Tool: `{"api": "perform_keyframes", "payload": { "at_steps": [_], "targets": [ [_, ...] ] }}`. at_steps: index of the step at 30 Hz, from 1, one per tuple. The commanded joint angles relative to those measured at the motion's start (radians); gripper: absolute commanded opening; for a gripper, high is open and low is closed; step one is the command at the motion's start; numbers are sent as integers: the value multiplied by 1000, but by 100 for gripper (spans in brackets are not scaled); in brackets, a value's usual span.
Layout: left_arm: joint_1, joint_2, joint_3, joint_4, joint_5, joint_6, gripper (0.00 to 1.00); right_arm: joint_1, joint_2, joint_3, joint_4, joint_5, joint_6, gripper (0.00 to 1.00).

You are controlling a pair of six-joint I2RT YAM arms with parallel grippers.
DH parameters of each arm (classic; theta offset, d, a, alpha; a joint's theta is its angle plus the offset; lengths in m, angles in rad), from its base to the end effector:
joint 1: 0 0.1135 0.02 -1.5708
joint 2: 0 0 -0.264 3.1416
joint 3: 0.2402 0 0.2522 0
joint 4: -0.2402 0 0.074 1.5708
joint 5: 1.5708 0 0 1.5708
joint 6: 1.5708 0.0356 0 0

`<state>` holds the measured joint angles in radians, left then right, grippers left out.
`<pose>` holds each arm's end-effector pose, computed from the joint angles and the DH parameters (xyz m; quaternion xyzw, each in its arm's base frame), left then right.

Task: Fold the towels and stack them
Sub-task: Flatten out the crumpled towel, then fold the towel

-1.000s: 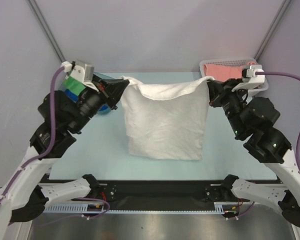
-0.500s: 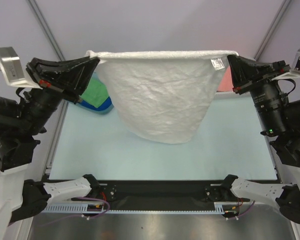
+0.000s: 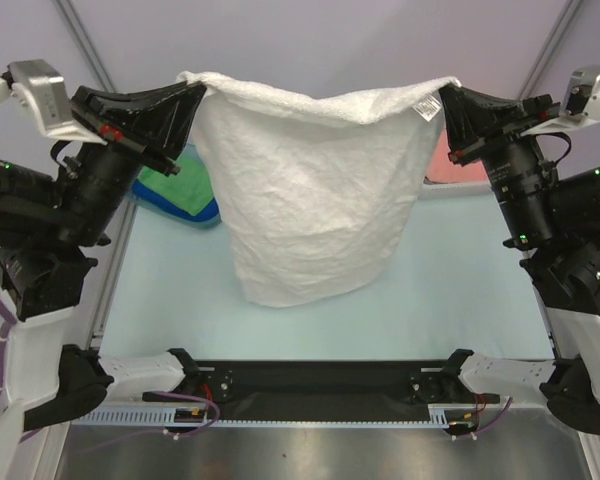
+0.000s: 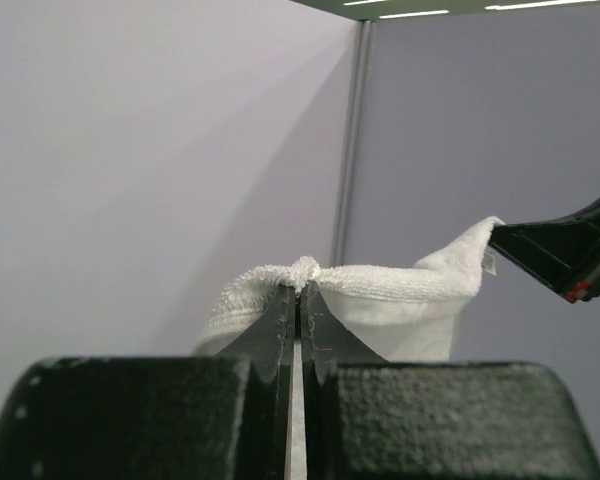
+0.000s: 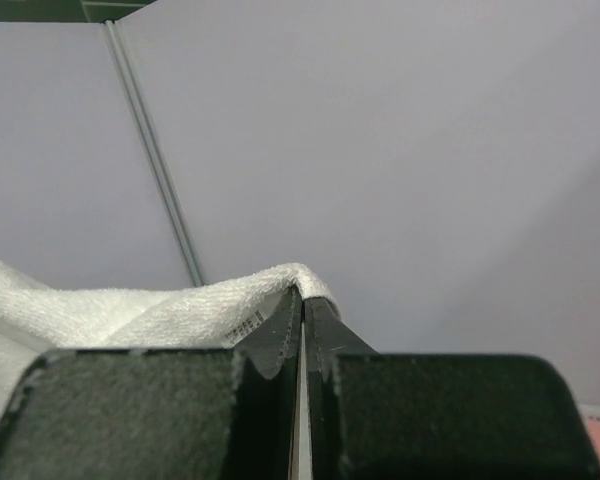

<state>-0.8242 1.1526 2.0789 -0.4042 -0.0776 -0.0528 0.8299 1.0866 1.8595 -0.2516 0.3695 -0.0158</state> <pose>0.0746 -0.0766 0.6412 0.1571 0.4761 -0.3497 0.7914 0.0929 0.0825 0.6145 -0.0571 0.5143 0.2523 0.8176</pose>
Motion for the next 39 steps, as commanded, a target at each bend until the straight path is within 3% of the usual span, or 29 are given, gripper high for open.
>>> {"api": "perform_keyframes", "payload": {
  "at_steps": [1,5,6,10,13,19,23,25,29,39],
  "targets": [
    [19,59,29,22,-96,50,0,-2,51,20,83,32,-62,0],
    [192,140,-23,51,39,-44,0,-76,133,15,100,-25,-41,0],
    [265,174,-37,80,67,-92,0,-169,175,20,94,-70,-4,0],
    [356,293,-68,140,136,-137,0,-445,318,26,116,-351,193,0],
    [433,425,-59,203,194,-194,0,-559,471,32,176,-481,289,0],
    [531,763,128,283,254,-246,1,-669,816,182,273,-618,392,0],
    [585,1022,361,284,260,-289,0,-709,1007,357,272,-670,419,0],
    [600,1064,388,307,281,-303,0,-716,1064,434,261,-682,431,0],
    [617,1093,321,378,300,-318,0,-724,1121,432,281,-689,450,0],
    [596,963,58,449,297,-271,0,-710,1038,210,327,-673,465,0]
  ]
}}
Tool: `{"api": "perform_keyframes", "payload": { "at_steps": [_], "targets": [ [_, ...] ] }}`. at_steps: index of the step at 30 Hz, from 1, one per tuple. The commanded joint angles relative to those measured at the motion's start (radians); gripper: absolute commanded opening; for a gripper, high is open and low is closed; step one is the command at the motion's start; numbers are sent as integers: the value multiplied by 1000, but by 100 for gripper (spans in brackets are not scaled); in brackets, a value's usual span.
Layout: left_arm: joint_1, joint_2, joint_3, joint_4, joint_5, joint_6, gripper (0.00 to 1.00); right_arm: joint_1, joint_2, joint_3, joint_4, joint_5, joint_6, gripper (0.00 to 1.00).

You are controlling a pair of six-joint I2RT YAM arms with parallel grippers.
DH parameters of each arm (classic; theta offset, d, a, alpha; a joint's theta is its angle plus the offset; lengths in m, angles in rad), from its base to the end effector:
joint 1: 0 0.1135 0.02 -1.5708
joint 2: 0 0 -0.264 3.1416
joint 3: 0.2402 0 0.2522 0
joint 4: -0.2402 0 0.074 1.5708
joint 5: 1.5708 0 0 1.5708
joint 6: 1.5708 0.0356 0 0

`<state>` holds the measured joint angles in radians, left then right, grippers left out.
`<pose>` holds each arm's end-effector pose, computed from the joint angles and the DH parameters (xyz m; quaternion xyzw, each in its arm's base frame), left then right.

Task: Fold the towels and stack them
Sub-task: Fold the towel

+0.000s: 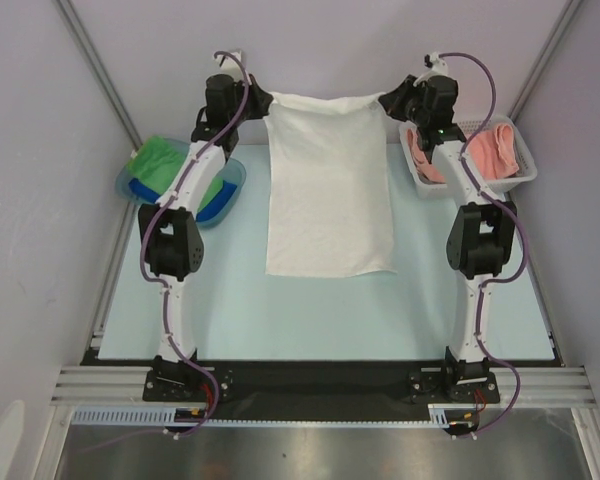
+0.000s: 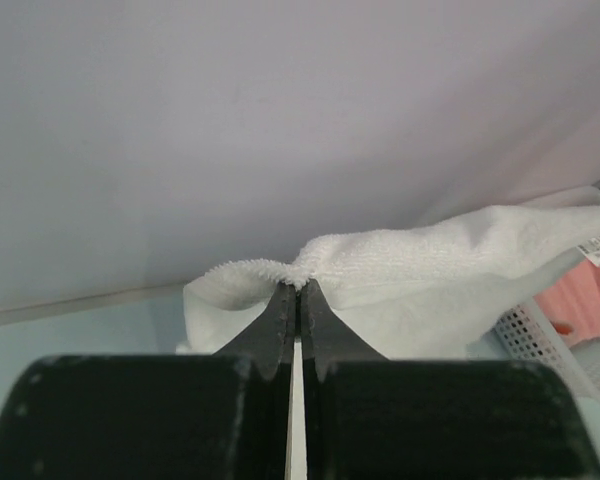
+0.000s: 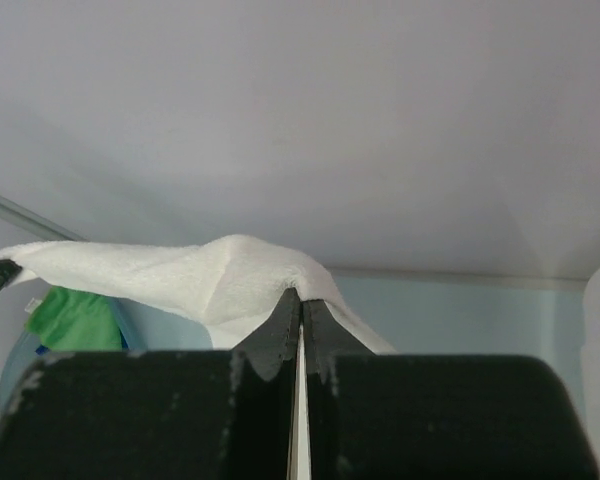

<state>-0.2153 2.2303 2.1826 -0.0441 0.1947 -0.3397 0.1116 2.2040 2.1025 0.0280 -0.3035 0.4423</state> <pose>0.5239 -0.1216 0.3604 0.0197 0.7380 -0.2528 0.6254 0.5292 0.0700 0.3533 0.0177 0.7312 0.2905 0.6169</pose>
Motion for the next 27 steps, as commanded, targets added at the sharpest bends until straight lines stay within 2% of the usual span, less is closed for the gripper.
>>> {"api": "perform_keyframes", "payload": {
  "at_steps": [1,8,16,27],
  "targets": [
    [-15,-129,-69,93,34,11,0,10,-96,-45,33,12,10,0],
    [-48,-273,-411,187,32,-53,0,-1,-196,-197,-63,29,44,0],
    [-58,-403,-690,185,-11,-126,0,-16,-354,-522,-92,14,88,0],
    [-96,-520,-932,122,-3,-200,0,-20,-520,-877,-108,-25,99,0]
  ]
}}
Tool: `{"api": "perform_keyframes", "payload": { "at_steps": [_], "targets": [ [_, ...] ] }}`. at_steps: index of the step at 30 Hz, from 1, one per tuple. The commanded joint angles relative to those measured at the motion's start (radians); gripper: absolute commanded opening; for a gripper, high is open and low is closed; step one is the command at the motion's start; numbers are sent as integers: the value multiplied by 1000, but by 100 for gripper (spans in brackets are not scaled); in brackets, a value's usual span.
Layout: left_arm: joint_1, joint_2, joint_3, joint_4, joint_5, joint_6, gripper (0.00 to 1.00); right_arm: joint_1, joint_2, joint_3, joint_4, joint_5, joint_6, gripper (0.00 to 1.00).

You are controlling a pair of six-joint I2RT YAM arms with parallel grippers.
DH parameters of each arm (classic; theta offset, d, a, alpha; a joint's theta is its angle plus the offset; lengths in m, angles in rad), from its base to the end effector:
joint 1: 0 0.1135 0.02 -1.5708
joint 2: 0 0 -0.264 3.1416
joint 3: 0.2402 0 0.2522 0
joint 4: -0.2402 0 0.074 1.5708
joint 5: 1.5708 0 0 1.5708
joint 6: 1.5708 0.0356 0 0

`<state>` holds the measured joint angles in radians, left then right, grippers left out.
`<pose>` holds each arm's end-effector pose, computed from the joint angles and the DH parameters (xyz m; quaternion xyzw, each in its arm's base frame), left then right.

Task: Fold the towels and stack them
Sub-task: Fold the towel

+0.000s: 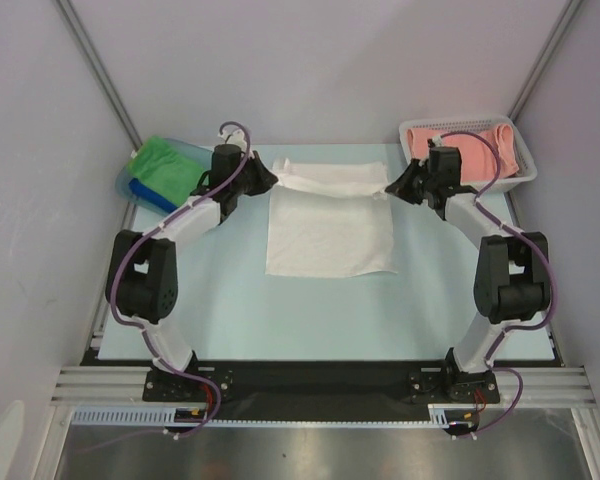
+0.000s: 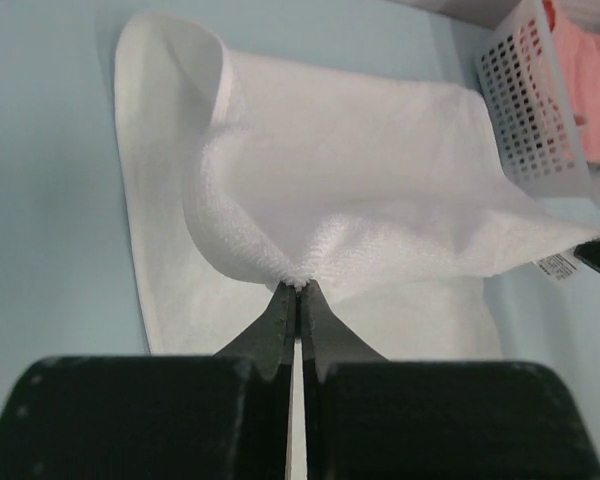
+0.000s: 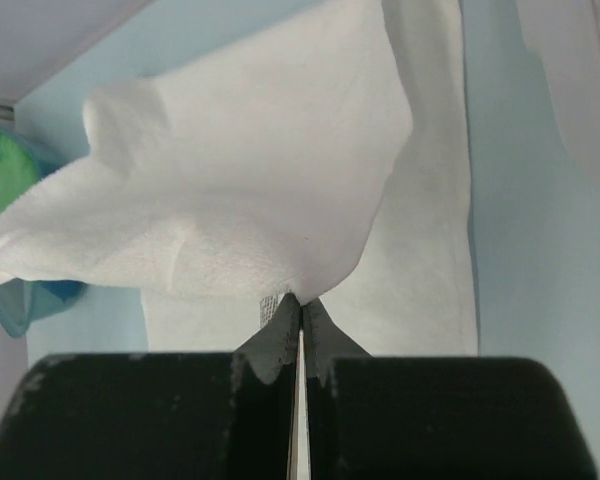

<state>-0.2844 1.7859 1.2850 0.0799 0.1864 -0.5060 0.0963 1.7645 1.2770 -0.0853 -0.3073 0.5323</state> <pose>0.4008 -0.1240 0.2619 -0.0421 0.8361 -0.2805 0.4696 0.4031 0.0498 0.2523 0.1162 0.8630 0.2740 0.4082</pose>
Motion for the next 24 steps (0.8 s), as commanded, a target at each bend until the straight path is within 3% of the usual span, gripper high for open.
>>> {"api": "perform_keyframes", "payload": {
  "at_steps": [1,10,24],
  "targets": [
    [-32,-82,-68,-6,10,-46,0,-4,-101,-76,2,-21,8,0],
    [-88,-157,-269,-23,2,-111,0,-6,-192,-234,-60,-30,-6,0],
    [-90,-244,-391,-66,28,-141,3,-13,-312,-380,-126,-35,-28,0]
  ]
}}
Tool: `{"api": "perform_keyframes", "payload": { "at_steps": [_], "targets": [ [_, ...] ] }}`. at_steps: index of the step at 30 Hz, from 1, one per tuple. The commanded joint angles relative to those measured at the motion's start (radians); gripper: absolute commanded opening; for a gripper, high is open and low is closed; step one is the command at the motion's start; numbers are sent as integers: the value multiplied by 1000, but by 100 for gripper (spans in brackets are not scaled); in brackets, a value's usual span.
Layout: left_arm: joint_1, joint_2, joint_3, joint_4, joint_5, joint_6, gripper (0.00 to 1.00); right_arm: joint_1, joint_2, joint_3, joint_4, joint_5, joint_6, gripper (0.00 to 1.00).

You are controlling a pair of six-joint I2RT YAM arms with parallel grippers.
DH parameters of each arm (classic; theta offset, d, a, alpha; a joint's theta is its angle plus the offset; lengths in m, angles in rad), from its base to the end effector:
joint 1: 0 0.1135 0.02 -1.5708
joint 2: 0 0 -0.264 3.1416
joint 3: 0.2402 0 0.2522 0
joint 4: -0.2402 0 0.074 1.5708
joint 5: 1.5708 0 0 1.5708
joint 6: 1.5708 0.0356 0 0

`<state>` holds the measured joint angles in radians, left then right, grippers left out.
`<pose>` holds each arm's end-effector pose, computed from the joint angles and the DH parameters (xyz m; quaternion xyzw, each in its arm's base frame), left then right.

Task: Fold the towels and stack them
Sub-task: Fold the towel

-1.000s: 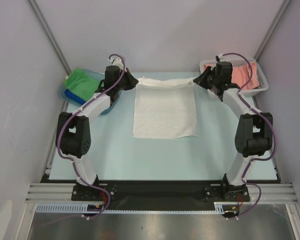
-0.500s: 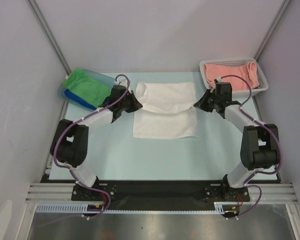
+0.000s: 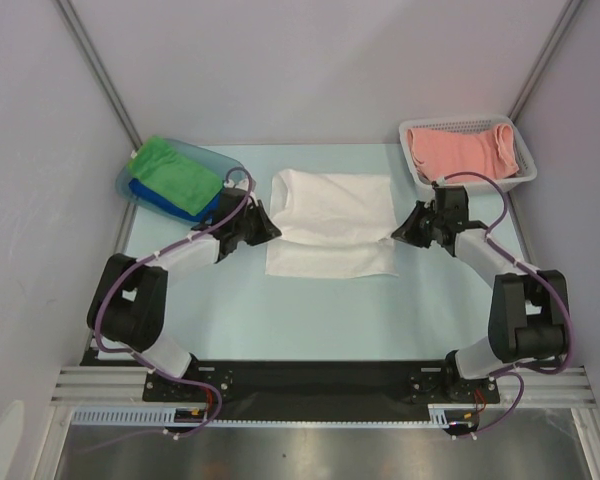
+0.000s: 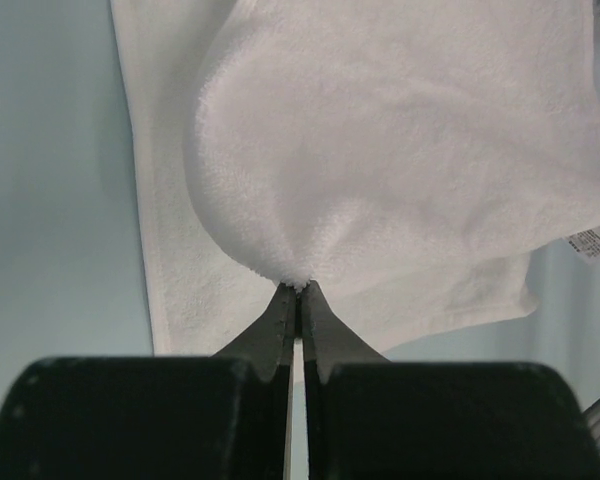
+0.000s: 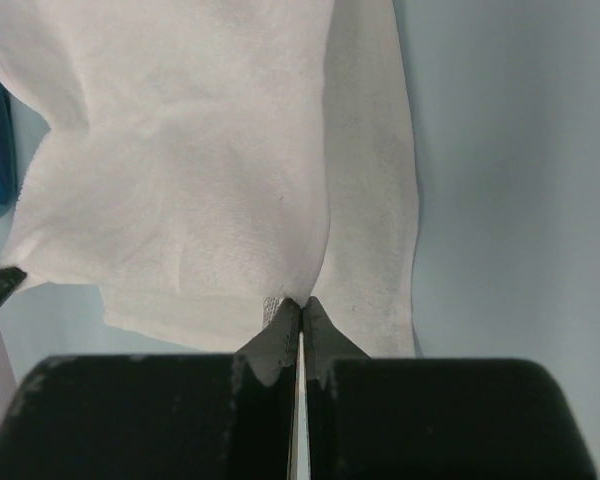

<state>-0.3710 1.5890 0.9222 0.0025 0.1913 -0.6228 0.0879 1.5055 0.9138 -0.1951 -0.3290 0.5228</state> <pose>0.3146 -0.1296 0.2059 -0.0709 0.8931 -0.2833 0.3422 0.3134 0.0392 0.2138 0.1356 0.9037 0.2576 0.3140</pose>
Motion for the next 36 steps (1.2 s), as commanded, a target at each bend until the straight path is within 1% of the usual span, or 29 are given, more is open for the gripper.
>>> {"api": "perform_keyframes", "payload": {
  "at_steps": [1,12,13,19,25,36],
  "targets": [
    [-5,-52,-32,10,25,-25,3,-7,-57,-19,-20,-13,-21,0],
    [-11,-75,-75,5,42,-22,0,-4,-106,-79,-49,1,-49,0],
    [-12,-75,-78,-22,39,-23,0,-5,-108,-85,-49,1,-50,0],
    [-13,-119,-103,-48,7,-18,0,-4,-119,-95,-66,13,-67,0],
    [-16,-135,-140,-52,-12,-14,0,10,-99,-115,-69,22,-80,0],
    [-23,-161,-158,-79,-53,8,1,50,-74,-147,-66,50,-90,0]
  ]
}}
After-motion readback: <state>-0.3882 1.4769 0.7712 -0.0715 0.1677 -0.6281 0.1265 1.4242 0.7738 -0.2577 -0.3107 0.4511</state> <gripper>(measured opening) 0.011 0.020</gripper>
